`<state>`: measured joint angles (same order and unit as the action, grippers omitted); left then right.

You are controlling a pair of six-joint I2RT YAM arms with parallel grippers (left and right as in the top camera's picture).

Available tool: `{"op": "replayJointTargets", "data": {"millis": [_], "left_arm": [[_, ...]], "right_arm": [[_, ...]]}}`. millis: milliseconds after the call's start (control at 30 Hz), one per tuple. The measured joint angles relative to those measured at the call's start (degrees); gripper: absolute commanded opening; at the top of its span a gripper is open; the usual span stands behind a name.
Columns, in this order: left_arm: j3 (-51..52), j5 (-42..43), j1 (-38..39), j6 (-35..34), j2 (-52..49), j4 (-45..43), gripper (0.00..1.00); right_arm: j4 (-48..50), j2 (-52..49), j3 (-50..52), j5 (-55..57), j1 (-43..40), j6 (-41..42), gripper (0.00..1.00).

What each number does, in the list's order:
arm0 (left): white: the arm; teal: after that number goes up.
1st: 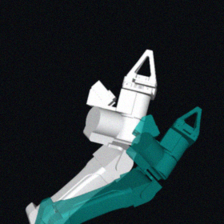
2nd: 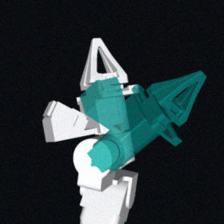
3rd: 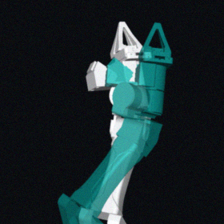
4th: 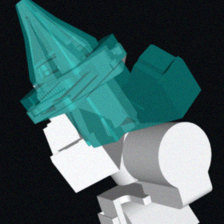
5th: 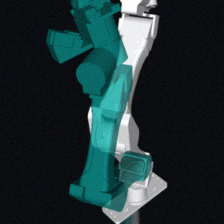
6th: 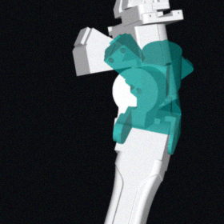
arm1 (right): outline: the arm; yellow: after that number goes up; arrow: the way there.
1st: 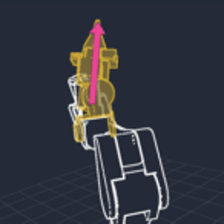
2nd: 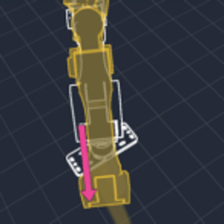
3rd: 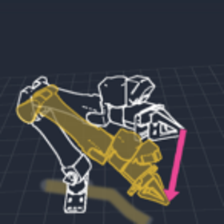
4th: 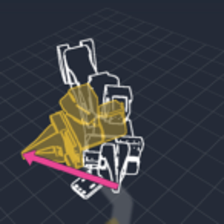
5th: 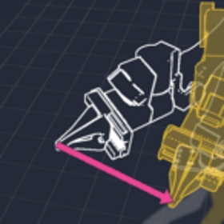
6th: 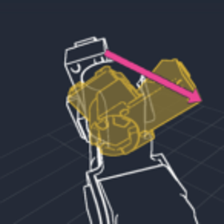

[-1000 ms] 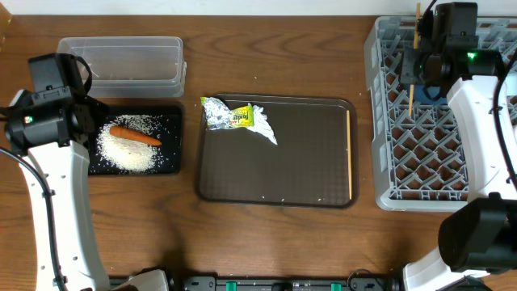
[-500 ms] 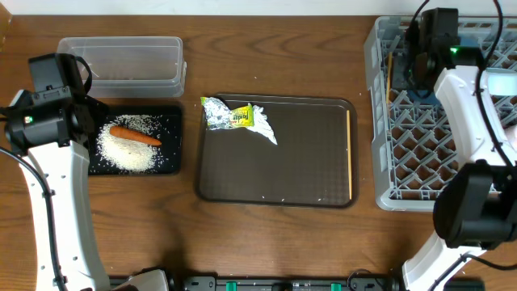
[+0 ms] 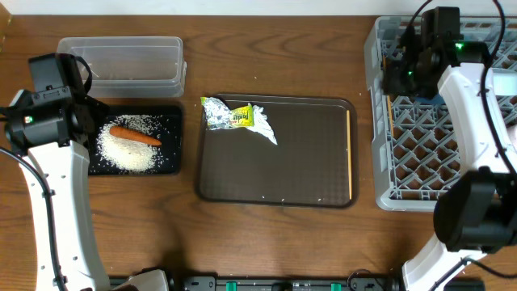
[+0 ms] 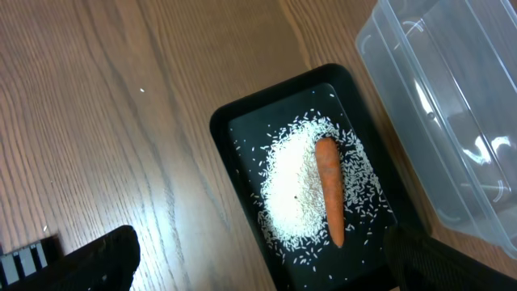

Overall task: Sort waste into correct bins and load items into the dishwasher rack
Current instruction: 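Return the right gripper over the remaining chopstick on the tray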

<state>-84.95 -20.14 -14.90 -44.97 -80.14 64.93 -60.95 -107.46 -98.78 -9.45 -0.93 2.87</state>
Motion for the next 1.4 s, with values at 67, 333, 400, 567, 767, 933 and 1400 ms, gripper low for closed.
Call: {"op": "replayJointTargets", "data": {"millis": [67, 333, 400, 567, 767, 933, 1400], "left_arm": [[0.0, 0.0, 0.0, 0.0, 0.0, 0.0, 0.99], [0.0, 0.0, 0.0, 0.0, 0.0, 0.0, 0.99], [0.0, 0.0, 0.0, 0.0, 0.0, 0.0, 1.00], [0.0, 0.0, 0.0, 0.0, 0.0, 0.0, 1.00], [0.0, 0.0, 0.0, 0.0, 0.0, 0.0, 0.99], [0.0, 0.0, 0.0, 0.0, 0.0, 0.0, 1.00], [0.0, 0.0, 0.0, 0.0, 0.0, 0.0, 0.99]], "right_arm": [[-3.2, 1.3, -0.3, -4.4, 1.2, 0.0, 0.98], [-8.0, 2.5, 3.6, -7.6, 10.5, 3.5, 0.99], [-6.2, 2.5, 7.1, -5.0, 13.6, 6.3, 0.99], [-2.4, 2.5, 14.7, 1.2, 18.4, 12.7, 0.99], [0.8, 2.5, 19.0, 7.1, 18.9, 17.4, 0.99], [3.8, 2.5, 22.4, 8.2, 18.9, 18.4, 0.99], [8.9, 2.5, 26.3, 7.1, 18.9, 18.6, 0.96]]}}
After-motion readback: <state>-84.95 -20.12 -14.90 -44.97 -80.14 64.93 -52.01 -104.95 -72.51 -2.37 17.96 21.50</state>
